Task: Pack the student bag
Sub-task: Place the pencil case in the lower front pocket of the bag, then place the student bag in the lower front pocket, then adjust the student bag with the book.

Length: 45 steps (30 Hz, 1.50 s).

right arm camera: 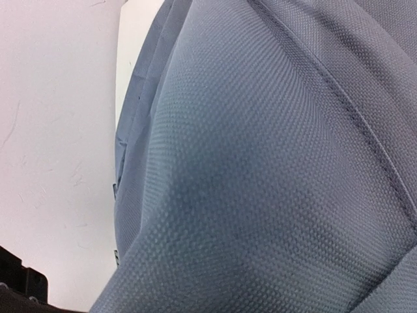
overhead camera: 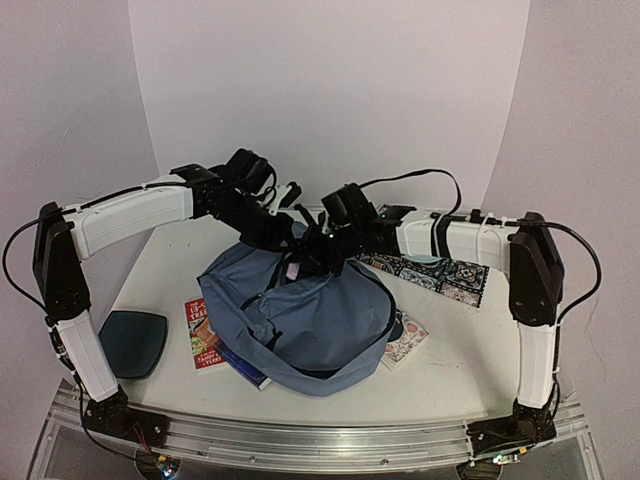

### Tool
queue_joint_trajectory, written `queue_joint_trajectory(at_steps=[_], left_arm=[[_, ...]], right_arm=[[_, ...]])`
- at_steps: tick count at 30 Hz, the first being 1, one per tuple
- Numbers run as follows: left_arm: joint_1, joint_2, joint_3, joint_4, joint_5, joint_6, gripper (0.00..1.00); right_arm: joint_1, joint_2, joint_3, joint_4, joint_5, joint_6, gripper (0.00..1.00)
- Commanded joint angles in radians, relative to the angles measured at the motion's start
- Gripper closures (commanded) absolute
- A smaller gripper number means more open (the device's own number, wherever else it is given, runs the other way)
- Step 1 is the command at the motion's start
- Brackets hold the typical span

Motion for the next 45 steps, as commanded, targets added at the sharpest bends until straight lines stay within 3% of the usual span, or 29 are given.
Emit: queue_joint_trajectory(at_steps=[1, 9, 17, 24, 34, 45], left_arm=[[-0.006, -0.026, 0.024, 0.072, 0.071, -0.023, 1.00], [-0.005, -0.004, 0.052, 0.084, 0.075, -0.028, 1.00], [-0.005, -0.024, 0.046, 0.083, 0.027, -0.014, 0.99], [0.008, -0.129, -0.047, 0.079, -0.100, -0.027, 0.71], [0.078, -0.271, -0.250, 0.060, -0.186, -0.137, 0.52], [0.180, -0.371, -0.490, 0.063, -0.197, -0.287, 0.34]], right_arm=[[-0.003, 0.009, -0.008, 0.086, 0.035, 0.040, 0.72], [-0.003, -0.094, -0.117, 0.078, 0.072, -0.008, 0.60], [-0.005, -0.151, -0.125, -0.031, 0.077, -0.146, 0.56], [0.000, -0.212, -0.131, -0.205, 0.087, -0.315, 0.51], [0.055, -0.210, 0.005, -0.375, 0.129, -0.509, 0.46], [0.114, -0.018, 0.337, -0.475, 0.134, -0.668, 0.44]])
